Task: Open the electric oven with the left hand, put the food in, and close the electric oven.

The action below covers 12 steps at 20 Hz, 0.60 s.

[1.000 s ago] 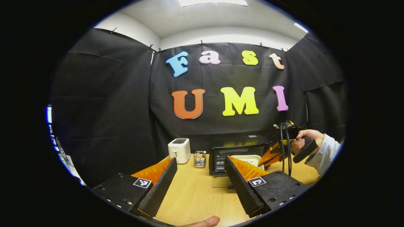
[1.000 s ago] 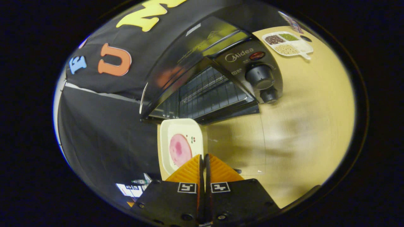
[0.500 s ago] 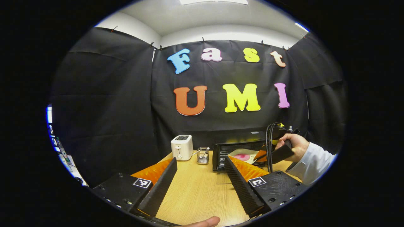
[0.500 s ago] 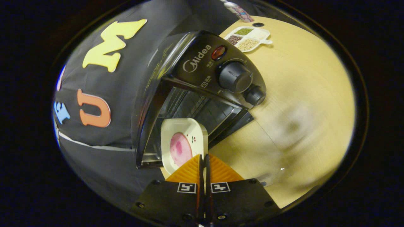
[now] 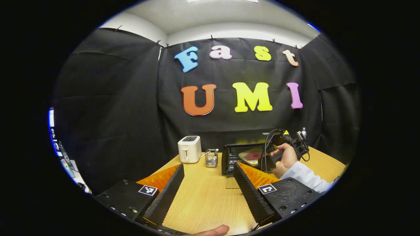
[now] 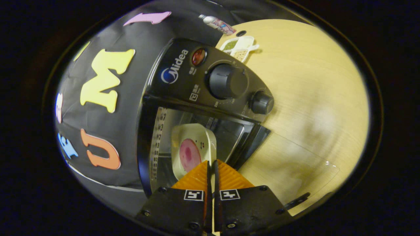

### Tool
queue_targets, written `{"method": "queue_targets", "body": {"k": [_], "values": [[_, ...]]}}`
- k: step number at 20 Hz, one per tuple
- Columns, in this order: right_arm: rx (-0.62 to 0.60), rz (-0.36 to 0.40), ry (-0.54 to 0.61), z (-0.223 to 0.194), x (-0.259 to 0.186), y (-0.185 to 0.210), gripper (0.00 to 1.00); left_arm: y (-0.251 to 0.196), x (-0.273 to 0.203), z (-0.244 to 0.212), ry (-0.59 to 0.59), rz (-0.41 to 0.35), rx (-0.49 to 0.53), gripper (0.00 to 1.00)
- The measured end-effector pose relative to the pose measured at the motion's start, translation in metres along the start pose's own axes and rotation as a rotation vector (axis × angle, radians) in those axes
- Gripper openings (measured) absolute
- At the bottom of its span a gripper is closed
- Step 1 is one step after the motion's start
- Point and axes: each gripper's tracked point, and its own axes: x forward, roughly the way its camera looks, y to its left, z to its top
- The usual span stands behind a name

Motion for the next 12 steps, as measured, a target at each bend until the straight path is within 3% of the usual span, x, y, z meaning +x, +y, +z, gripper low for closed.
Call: {"method": "queue_targets", "body": {"k": [3, 7, 9, 12], "values": [[-0.020, 0.005, -0.092, 0.005, 0.013, 0.001, 0.02, 0.000, -0.002, 0.000, 0.004, -0.008, -0.030, 0.96], [-0.031, 0.048, -0.088, -0.006, 0.026, 0.004, 0.06, 0.007, -0.001, -0.004, 0.004, 0.012, -0.045, 0.95], [-0.076, 0.102, -0.111, -0.006, 0.029, 0.009, 0.09, 0.015, -0.001, -0.007, 0.013, 0.038, -0.052, 0.95], [-0.234, 0.136, -0.154, -0.015, 0.026, 0.012, 0.12, 0.016, 0.001, -0.009, 0.020, 0.047, -0.074, 0.95]]}}
